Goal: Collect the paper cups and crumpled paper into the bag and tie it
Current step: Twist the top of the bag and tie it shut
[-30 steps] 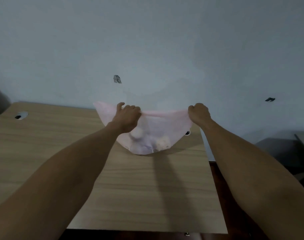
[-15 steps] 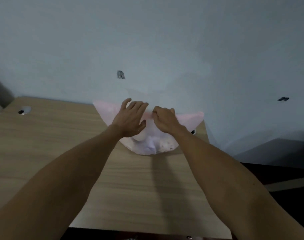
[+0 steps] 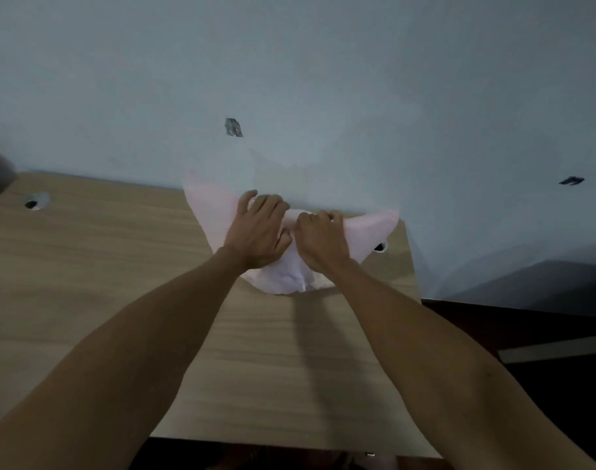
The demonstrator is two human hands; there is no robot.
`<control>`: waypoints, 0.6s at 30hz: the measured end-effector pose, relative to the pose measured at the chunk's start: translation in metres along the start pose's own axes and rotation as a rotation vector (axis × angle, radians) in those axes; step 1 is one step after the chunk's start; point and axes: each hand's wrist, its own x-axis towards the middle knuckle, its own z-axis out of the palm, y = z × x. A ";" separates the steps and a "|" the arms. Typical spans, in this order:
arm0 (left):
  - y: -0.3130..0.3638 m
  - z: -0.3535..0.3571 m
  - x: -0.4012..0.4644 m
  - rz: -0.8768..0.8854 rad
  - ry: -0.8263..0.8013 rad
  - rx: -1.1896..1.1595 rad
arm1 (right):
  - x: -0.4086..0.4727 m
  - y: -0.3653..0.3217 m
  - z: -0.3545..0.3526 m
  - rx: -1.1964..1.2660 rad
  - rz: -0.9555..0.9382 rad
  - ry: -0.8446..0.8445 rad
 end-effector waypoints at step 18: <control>-0.001 0.021 -0.009 0.087 -0.030 0.073 | 0.002 0.005 0.014 0.160 0.052 -0.205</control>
